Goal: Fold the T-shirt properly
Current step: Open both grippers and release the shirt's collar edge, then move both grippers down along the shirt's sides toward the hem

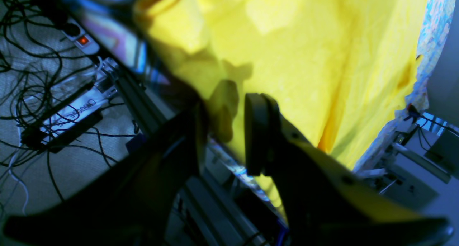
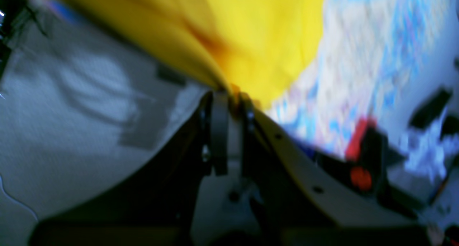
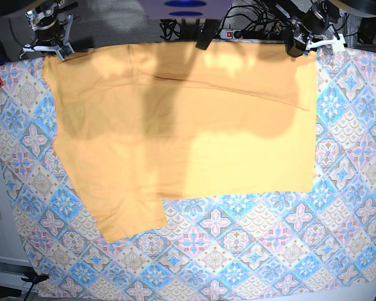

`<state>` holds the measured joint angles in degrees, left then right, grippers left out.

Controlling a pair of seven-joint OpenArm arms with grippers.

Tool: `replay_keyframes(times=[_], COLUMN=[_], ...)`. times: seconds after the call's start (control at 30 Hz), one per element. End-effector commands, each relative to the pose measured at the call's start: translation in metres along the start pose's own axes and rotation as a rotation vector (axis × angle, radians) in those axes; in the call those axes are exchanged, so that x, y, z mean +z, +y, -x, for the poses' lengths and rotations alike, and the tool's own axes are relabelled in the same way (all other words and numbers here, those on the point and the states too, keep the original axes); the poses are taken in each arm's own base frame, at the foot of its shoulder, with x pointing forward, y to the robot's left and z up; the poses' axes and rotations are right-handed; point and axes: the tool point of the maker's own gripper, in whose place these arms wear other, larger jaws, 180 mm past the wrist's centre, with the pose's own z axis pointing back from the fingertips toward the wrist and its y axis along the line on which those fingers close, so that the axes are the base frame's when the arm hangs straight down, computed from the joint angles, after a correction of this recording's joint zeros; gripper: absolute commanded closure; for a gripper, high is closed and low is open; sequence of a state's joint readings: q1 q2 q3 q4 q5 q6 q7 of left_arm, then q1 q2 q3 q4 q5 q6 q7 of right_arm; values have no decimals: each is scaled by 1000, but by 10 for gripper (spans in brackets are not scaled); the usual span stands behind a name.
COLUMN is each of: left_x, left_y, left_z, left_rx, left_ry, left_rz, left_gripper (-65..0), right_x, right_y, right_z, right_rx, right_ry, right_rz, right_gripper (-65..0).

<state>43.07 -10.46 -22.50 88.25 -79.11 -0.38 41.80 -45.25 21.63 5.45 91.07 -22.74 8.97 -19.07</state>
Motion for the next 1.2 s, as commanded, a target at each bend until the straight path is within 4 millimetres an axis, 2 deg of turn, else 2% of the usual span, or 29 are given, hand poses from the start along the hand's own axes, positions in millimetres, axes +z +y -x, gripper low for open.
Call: replay_keyframes(times=[0.0, 0.07, 0.17, 0.3, 0.4, 0.67, 0.77, 0.9, 1.07, 1.17], left_x=[7, 10, 14, 19, 19, 25, 29, 29, 25, 18], left_y=[11, 16, 21, 21, 13, -30, -40, -69, -106, -129], left_z=[4, 7, 10, 12, 10, 4, -4, -10, -21, -33], left_rx=[-4, -2, 3, -8, -21, -94, -111, -148, -188, -205], left_ry=[14, 19, 28, 32, 28, -1, -24, -47, -81, -108], left_rz=[-35, -46, -60, -61, -43, 52, 75, 142, 226, 278], left_gripper=[-180, -179, -181, -184, -184, -179, -179, -179, -179, -179], right_x=[2, 4, 6, 8, 7, 18, 22, 26, 22, 18], right_y=[-10, -9, -11, -13, -16, -46, -53, -60, -82, -97], right_z=[-3, 3, -3, -9, -9, -18, -29, -44, -73, -100], right_rx=[14, 15, 17, 17, 15, 2, 4, 5, -15, -63], right_ry=[-18, -7, -22, -37, -36, -63, -93, -129, -194, -251], right_rz=[26, 23, 28, 35, 42, 119, 139, 159, 215, 261], right_gripper=[-52, -52, -52, -53, -53, -53, -53, -53, -53, -53])
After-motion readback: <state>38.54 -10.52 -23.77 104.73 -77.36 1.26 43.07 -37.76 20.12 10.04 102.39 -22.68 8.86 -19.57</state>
